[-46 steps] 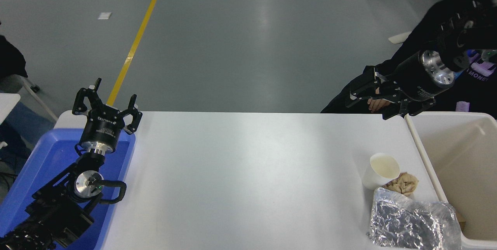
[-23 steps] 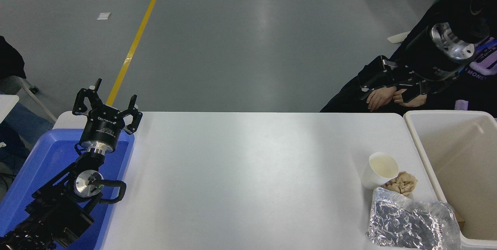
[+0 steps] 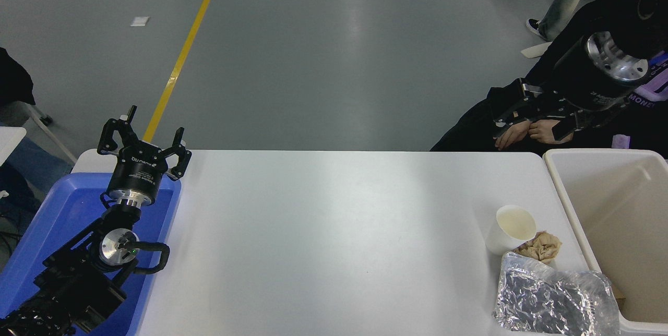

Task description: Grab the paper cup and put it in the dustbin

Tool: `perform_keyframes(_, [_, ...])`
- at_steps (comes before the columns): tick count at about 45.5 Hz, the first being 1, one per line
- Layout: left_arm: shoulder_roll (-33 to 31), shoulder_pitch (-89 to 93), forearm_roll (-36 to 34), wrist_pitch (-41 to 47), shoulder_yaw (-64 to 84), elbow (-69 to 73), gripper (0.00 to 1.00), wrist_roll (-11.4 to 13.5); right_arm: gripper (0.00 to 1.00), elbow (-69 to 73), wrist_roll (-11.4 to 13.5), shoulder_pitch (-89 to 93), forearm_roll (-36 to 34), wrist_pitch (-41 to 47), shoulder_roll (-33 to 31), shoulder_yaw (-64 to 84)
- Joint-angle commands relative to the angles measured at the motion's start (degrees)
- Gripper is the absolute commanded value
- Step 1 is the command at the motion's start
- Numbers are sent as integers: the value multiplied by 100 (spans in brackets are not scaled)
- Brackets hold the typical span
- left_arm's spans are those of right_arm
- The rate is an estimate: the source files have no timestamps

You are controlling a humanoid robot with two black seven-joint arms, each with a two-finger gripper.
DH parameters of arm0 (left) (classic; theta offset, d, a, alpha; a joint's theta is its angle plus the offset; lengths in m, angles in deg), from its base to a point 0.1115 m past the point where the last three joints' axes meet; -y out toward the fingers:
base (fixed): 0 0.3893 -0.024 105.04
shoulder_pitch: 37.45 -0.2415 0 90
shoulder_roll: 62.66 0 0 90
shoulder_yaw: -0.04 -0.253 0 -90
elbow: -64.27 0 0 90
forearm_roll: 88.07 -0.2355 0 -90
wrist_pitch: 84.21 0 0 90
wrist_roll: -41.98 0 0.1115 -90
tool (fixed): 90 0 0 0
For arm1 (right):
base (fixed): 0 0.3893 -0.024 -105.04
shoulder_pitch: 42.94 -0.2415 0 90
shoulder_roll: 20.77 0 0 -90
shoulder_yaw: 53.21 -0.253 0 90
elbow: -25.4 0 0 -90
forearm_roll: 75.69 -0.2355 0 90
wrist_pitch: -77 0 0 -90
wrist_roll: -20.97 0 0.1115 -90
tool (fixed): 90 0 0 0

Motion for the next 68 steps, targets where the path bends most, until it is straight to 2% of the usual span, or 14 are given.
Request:
perform_keyframes(1, [0, 0, 0, 0, 0, 0, 98, 0, 100, -217, 14, 474, 65, 1, -80, -65])
perform_keyframes(8, [0, 0, 0, 0, 0, 0, 98, 0, 100, -674, 49, 1335, 118, 1, -80, -101])
perform_keyframes(16, [9, -9, 9, 0, 9, 0, 98, 9, 100, -1157, 145, 2258, 618, 1, -89, -434])
perform_keyframes(24, [0, -9, 9, 0, 9, 0, 98, 9, 100, -2176, 154, 3488, 777, 1, -431, -1172])
perform_keyframes(32, [0, 0, 9, 0, 9, 0, 98, 9, 100, -2705, 154, 4420, 760, -744, -414, -1481])
perform_keyframes(37, [0, 0, 9, 0, 9, 0, 98, 9, 100, -2705, 154, 4693, 760, -1448, -405, -1463])
perform_keyframes(42, [0, 0, 9, 0, 9, 0, 98, 9, 100, -2705, 154, 4843, 777, -1774, -423, -1419])
perform_keyframes(68, [0, 0, 9, 0, 9, 0, 98, 9, 100, -2801, 154, 5203, 795, -2231, -379, -1366])
